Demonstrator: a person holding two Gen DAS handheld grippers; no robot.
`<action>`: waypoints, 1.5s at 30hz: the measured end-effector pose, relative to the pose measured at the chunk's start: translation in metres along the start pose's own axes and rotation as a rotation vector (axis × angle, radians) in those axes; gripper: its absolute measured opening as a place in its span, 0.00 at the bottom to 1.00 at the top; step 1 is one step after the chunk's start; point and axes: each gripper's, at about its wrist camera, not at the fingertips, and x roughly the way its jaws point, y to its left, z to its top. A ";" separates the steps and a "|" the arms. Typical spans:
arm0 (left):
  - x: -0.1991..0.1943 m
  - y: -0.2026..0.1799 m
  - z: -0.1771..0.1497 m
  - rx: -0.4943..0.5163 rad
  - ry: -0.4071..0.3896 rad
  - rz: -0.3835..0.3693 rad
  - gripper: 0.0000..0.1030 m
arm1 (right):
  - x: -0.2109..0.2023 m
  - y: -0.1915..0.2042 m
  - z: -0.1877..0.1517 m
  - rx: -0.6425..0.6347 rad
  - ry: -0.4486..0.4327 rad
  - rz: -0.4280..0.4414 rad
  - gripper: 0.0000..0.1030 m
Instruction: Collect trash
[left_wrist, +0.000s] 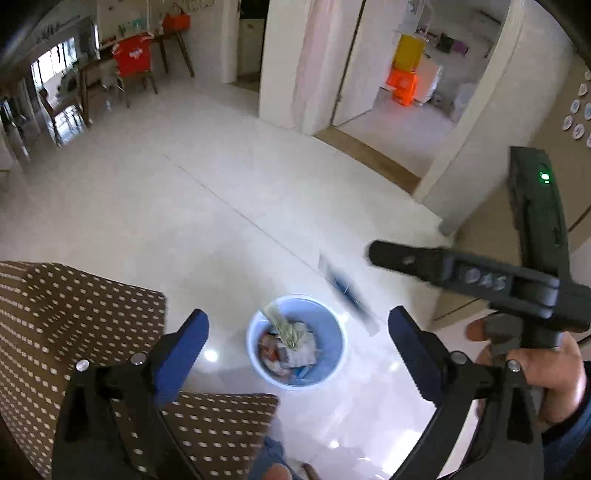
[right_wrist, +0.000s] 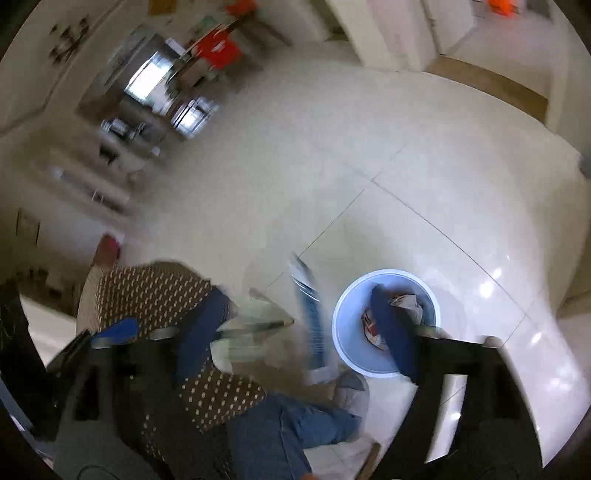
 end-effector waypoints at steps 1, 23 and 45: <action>-0.002 0.003 0.000 -0.002 -0.005 0.012 0.93 | -0.001 -0.001 -0.001 0.005 -0.003 -0.008 0.85; -0.219 0.053 -0.062 -0.081 -0.406 0.355 0.94 | -0.044 0.157 -0.023 -0.222 -0.089 0.025 0.94; -0.459 0.167 -0.175 -0.455 -0.585 0.839 0.95 | -0.116 0.450 -0.158 -0.731 -0.304 0.220 0.94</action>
